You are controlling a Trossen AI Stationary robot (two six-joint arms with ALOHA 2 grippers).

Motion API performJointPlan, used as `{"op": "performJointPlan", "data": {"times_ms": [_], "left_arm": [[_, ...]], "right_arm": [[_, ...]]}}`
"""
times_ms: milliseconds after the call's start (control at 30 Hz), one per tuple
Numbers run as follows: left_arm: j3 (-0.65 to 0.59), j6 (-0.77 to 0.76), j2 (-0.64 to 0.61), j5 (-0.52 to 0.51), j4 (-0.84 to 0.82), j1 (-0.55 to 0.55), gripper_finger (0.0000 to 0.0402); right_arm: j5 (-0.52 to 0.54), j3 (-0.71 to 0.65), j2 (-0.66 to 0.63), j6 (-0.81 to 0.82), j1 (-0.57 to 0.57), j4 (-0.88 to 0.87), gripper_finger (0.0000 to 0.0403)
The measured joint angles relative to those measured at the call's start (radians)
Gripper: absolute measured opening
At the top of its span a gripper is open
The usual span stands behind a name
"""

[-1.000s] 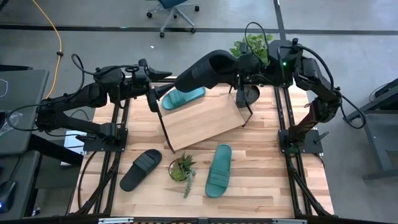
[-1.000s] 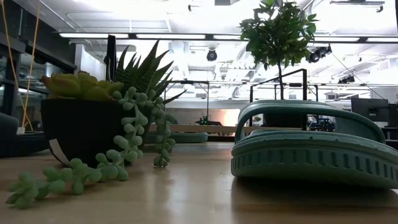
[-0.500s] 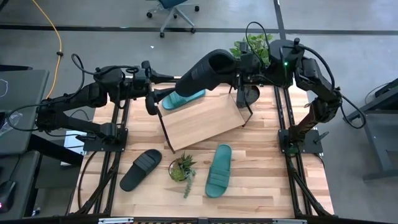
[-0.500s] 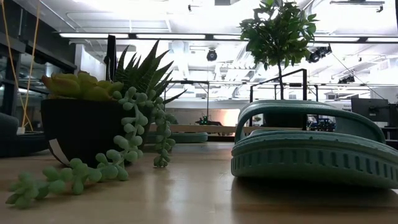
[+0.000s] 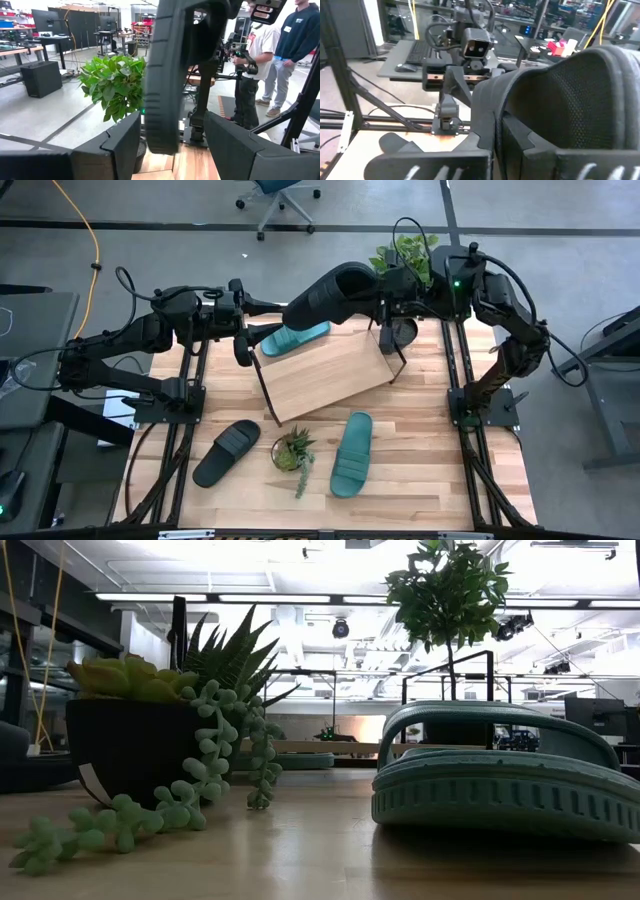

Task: Pick and place slides into the shelf
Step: Put the right black slipper on the shelf

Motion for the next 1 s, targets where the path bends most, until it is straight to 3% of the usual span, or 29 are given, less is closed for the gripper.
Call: {"op": "performJointPlan", "data": {"times_ms": [667, 1000], "left_arm": [[0.0, -0.005, 0.004, 0.017, -0.002, 0.0, 0.0207], [0.001, -0.029, 0.029, 0.077, 0.0, 0.0, 0.0207]], "right_arm": [[-0.079, 0.0, 0.014, -0.027, 0.003, 0.045, 0.0], [-0.116, -0.001, 0.047, -0.035, 0.003, 0.061, 0.0]]}}
